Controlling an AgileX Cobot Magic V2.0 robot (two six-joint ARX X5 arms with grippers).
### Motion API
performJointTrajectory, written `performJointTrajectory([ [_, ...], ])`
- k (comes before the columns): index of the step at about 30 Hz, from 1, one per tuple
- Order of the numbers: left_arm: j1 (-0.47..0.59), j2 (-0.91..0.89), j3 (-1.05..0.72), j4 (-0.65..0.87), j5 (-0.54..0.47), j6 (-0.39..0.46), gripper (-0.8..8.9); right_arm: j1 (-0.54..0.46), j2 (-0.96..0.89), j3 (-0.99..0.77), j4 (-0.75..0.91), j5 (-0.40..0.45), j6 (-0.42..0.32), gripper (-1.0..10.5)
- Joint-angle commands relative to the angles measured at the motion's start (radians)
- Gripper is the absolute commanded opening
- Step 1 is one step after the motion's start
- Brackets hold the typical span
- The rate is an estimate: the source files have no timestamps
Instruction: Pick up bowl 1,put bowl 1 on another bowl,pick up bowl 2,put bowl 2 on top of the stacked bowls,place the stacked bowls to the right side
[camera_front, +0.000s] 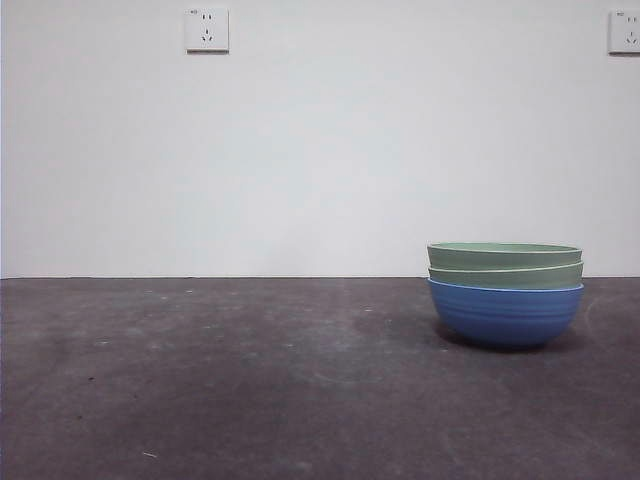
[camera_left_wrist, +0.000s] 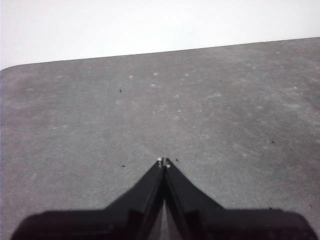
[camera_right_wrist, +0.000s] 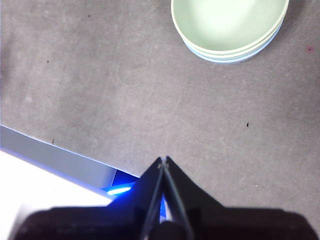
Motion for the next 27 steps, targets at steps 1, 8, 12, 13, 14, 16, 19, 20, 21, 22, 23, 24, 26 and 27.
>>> performJointTrajectory([
  [1,0.002,-0.003,-0.014,0.002,-0.002,-0.006,-0.03,0.001,0.001,-0.008,0.003,0.003,-0.008,0.0],
  [8,0.002,-0.003,-0.014,0.002,-0.002,-0.006,-0.03,0.001,0.001,-0.008,0.003,0.003,-0.008,0.0],
  [12,0.002,-0.003,-0.014,0.002,-0.002,-0.006,-0.03,0.001,0.001,-0.008,0.003,0.003,-0.008,0.0],
  [13,0.002,-0.003,-0.014,0.002,-0.002,-0.006,-0.03,0.001,0.001,-0.008,0.003,0.003,-0.008,0.0],
  [14,0.002,-0.003,-0.014,0.002,-0.002,-0.006,-0.03,0.001,0.001,-0.008,0.003,0.003,-0.008,0.0],
  [16,0.002,-0.003,-0.014,0.002,-0.002,-0.006,-0.03,0.002,0.001,-0.008,0.003,0.0,-0.008,0.0],
  [19,0.002,-0.003,-0.014,0.002,-0.002,-0.006,-0.03,-0.006,-0.021,-0.008,0.003,0.025,-0.016,0.0],
  [20,0.002,-0.003,-0.014,0.002,-0.002,-0.006,-0.03,-0.008,-0.031,-0.008,0.003,0.04,-0.025,0.0],
  [21,0.002,-0.003,-0.014,0.002,-0.002,-0.006,-0.03,-0.012,-0.043,-0.008,0.003,0.056,-0.027,0.0],
  [22,0.002,-0.003,-0.014,0.002,-0.002,-0.006,-0.03,-0.014,-0.058,-0.008,0.008,0.069,-0.037,0.0],
  [23,0.002,-0.003,-0.014,0.002,-0.002,-0.006,-0.03,-0.018,-0.075,-0.008,0.023,0.086,-0.051,0.0],
  [24,0.002,-0.003,-0.014,0.002,-0.002,-0.006,-0.03,-0.023,-0.095,-0.008,0.039,0.096,-0.059,0.0],
  [26,0.002,-0.003,-0.014,0.002,-0.002,-0.006,-0.03,-0.037,-0.143,-0.008,0.109,0.105,-0.058,0.0],
  [27,0.002,-0.003,-0.014,0.002,-0.002,-0.006,-0.03,-0.046,-0.166,-0.008,0.146,0.102,-0.057,0.0],
])
